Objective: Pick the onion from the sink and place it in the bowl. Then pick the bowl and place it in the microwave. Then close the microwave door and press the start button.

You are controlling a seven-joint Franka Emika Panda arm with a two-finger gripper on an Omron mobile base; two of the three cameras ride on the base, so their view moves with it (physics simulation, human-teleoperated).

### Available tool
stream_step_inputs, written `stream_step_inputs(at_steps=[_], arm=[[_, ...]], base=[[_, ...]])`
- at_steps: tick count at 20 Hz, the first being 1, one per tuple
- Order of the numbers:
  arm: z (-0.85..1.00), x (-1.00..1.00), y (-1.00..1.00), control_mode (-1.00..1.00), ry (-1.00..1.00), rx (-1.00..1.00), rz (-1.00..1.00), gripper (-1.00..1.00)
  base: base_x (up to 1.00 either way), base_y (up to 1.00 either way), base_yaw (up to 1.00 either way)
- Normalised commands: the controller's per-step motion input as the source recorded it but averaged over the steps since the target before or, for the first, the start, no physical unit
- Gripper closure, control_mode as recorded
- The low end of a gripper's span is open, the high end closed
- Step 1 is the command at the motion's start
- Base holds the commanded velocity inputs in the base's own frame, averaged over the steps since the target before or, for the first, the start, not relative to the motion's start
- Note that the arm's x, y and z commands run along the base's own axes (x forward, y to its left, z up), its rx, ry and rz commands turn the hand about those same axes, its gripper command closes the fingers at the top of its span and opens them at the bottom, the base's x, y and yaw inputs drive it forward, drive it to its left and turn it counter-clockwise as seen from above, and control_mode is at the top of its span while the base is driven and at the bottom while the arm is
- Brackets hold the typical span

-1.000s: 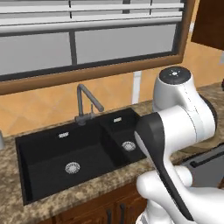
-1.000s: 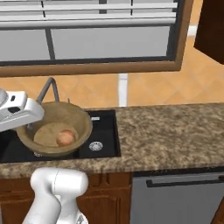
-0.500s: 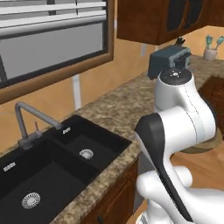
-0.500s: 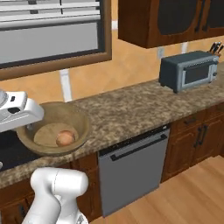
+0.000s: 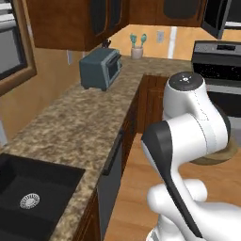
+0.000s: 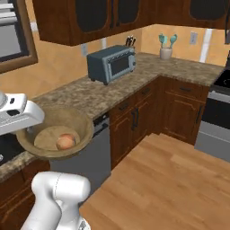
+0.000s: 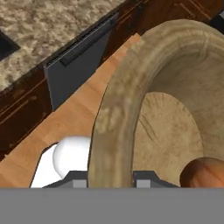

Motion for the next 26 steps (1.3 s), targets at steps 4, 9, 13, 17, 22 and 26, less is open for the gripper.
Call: stream_step_inputs(at_steps=[4, 9, 13, 17, 22, 26], arm=[[0.00, 0.00, 0.00, 1.00, 0.00, 0.00, 0.00, 1.00], [0.00, 0.00, 0.00, 1.00, 0.00, 0.00, 0.00, 1.00], [0.00, 0.00, 0.00, 1.00, 0.00, 0.00, 0.00, 1.00], [0.00, 0.00, 0.00, 1.00, 0.00, 0.00, 0.00, 1.00], [0.00, 0.00, 0.00, 1.00, 0.00, 0.00, 0.00, 1.00], [0.00, 0.00, 0.00, 1.00, 0.00, 0.00, 0.00, 1.00]], base=[[0.19, -1.00, -0.40], [0.39, -1.00, -0.18], [0.57, -1.00, -0.02], [0.61, -1.00, 0.00], [0.77, -1.00, 0.00], [0.85, -1.00, 0.00]])
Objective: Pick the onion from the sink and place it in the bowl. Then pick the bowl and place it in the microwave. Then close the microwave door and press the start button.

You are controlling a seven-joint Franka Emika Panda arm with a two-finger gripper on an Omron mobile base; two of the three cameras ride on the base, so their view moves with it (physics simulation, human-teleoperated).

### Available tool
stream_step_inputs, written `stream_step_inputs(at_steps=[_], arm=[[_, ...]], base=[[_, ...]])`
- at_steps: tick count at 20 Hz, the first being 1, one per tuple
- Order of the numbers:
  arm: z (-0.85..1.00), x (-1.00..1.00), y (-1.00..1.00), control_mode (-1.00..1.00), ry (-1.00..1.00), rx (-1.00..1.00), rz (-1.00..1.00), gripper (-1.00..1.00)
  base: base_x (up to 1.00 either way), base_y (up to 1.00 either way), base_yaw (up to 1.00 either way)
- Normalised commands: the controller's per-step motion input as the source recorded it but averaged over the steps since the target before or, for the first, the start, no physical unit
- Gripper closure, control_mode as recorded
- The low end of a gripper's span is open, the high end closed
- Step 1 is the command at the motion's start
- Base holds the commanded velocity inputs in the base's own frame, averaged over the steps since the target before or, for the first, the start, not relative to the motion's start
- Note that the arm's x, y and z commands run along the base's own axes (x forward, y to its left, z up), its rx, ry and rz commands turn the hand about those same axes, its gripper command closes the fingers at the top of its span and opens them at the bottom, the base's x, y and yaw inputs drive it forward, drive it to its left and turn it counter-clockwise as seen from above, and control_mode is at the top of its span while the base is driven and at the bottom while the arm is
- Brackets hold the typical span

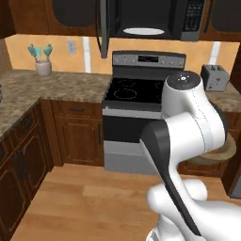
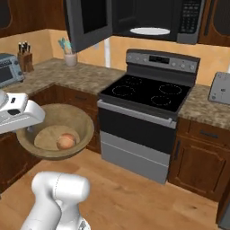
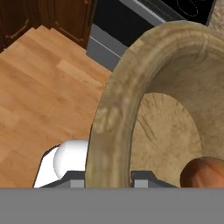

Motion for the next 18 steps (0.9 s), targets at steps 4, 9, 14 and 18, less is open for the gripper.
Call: stream_step_inputs(at_steps=[4, 9, 14, 18], arm=[[0.00, 0.00, 0.00, 1.00, 0.00, 0.00, 0.00, 1.00], [0.00, 0.00, 0.00, 1.00, 0.00, 0.00, 0.00, 1.00], [0.00, 0.00, 0.00, 1.00, 0.00, 0.00, 0.00, 1.00], [0.00, 0.00, 0.00, 1.00, 0.00, 0.00, 0.00, 1.00]], base=[[0.85, -1.00, -0.01], [1.00, -0.77, -0.09], [1.00, -0.25, -0.18], [0.99, 0.15, -0.32]])
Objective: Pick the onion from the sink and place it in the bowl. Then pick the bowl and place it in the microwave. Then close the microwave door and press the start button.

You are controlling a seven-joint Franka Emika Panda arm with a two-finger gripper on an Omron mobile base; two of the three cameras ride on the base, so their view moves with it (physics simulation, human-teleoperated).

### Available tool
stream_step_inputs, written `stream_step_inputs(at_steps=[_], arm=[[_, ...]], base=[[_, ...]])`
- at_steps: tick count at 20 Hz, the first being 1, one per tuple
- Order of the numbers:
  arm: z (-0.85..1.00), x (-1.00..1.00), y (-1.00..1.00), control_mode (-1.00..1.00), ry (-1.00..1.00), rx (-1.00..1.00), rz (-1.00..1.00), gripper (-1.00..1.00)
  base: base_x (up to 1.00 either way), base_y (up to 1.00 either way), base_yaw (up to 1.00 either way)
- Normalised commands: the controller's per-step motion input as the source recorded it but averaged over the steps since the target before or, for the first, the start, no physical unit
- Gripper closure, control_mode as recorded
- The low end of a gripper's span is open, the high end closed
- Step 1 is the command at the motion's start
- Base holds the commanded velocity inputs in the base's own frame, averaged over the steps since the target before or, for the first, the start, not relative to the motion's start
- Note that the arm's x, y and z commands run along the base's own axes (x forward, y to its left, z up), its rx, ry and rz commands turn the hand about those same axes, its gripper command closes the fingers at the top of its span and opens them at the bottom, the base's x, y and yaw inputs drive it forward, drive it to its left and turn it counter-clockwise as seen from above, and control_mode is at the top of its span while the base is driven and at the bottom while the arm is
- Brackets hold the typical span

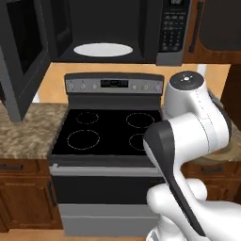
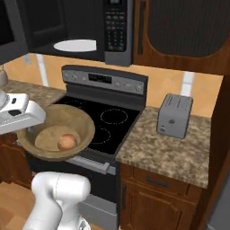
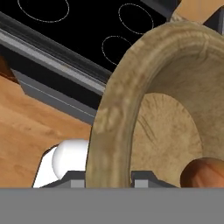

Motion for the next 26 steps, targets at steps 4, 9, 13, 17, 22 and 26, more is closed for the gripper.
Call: stream_step_inputs(at_steps=[4, 9, 13, 17, 22, 26], arm=[[0.00, 0.00, 0.00, 1.00, 0.00, 0.00, 0.00, 1.00], [0.00, 0.00, 0.00, 1.00, 0.00, 0.00, 0.00, 1.00], [0.00, 0.00, 0.00, 1.00, 0.00, 0.00, 0.00, 1.00], [0.00, 0.00, 0.00, 1.00, 0.00, 0.00, 0.00, 1.00], [0.00, 0.00, 0.00, 1.00, 0.00, 0.00, 0.00, 1.00], [0.00, 0.00, 0.00, 1.00, 0.00, 0.00, 0.00, 1.00]], base=[[0.69, 0.43, -0.24], [0.46, 0.58, -0.16], [0.66, 0.07, -0.17], [0.42, -0.01, -0.03], [0.42, 0.00, 0.00], [0.12, 0.00, 0.00]])
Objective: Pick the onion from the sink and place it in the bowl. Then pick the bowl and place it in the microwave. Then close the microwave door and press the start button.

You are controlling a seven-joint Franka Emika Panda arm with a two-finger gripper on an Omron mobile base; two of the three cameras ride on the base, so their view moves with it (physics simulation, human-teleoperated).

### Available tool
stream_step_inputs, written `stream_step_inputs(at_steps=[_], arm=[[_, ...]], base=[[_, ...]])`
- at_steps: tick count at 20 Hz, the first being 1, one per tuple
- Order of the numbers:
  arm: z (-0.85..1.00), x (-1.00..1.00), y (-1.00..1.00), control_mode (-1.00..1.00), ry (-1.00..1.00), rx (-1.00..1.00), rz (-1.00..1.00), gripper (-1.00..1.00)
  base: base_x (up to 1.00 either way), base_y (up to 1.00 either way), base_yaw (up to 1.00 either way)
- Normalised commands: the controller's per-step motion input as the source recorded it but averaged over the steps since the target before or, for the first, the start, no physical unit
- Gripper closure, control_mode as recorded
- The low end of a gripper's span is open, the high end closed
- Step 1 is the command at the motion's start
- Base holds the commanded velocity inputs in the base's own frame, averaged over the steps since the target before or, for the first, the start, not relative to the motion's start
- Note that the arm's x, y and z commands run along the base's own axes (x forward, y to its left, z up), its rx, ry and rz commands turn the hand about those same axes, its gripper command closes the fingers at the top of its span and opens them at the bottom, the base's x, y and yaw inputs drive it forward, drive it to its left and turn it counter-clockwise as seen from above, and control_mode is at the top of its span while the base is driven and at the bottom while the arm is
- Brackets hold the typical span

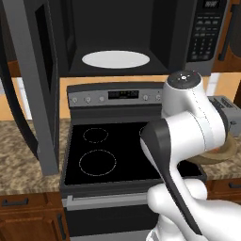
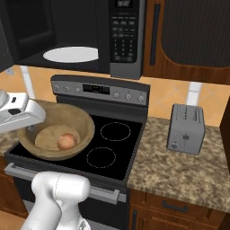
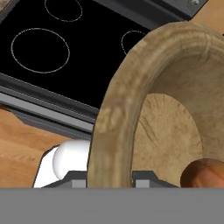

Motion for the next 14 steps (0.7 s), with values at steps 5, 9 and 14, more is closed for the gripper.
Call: stream_step_inputs(at_steps=[5, 9, 14], arm=[[0.00, -0.18, 0.00, -1.00, 0.00, 0.00, 0.07, 1.00], [0.18, -0.36, 0.02, -1.00, -0.01, -0.07, 0.43, 1.00], [0.73, 0.00, 0.00, -1.00, -0.10, -0.17, 0.52, 1.00]], base=[[-0.03, 0.00, 0.01], [0.00, 0.00, 0.00], [0.00, 0.00, 0.00]])
